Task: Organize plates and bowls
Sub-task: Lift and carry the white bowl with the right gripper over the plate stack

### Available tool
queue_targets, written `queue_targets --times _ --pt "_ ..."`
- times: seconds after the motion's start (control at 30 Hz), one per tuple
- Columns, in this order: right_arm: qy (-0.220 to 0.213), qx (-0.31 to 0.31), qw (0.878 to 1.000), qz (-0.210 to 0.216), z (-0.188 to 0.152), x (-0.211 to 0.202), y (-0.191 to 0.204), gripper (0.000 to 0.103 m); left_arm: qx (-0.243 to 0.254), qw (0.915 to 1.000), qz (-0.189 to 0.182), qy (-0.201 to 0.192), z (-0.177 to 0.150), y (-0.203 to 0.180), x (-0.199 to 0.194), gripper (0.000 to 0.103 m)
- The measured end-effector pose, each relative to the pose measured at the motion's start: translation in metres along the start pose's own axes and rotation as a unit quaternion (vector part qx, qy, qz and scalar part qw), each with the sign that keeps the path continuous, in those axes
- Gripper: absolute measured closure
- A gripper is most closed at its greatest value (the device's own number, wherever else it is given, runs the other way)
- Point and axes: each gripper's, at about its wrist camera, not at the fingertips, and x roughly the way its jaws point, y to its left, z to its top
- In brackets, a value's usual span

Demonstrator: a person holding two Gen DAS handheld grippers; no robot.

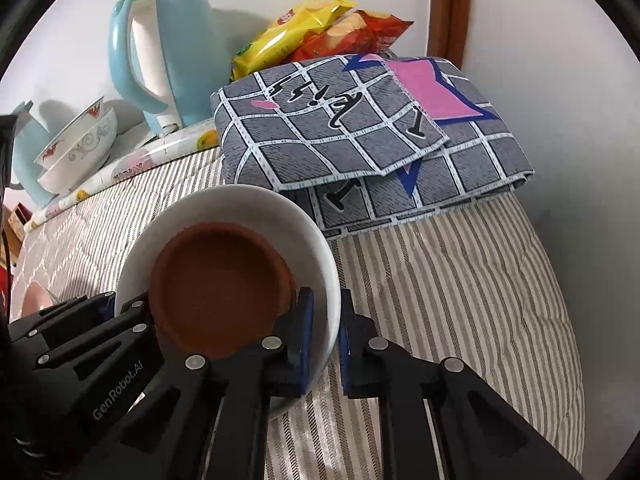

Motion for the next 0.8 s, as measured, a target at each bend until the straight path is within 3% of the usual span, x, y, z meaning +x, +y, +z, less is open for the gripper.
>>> queue_targets --times 0.8 --pt "-0.018 -0.001 1.000 0.019 -0.029 -0.039 0.026 0.095 -0.007 0.9997 0.013 -0.018 -0.034 0.021 -0.046 0.092"
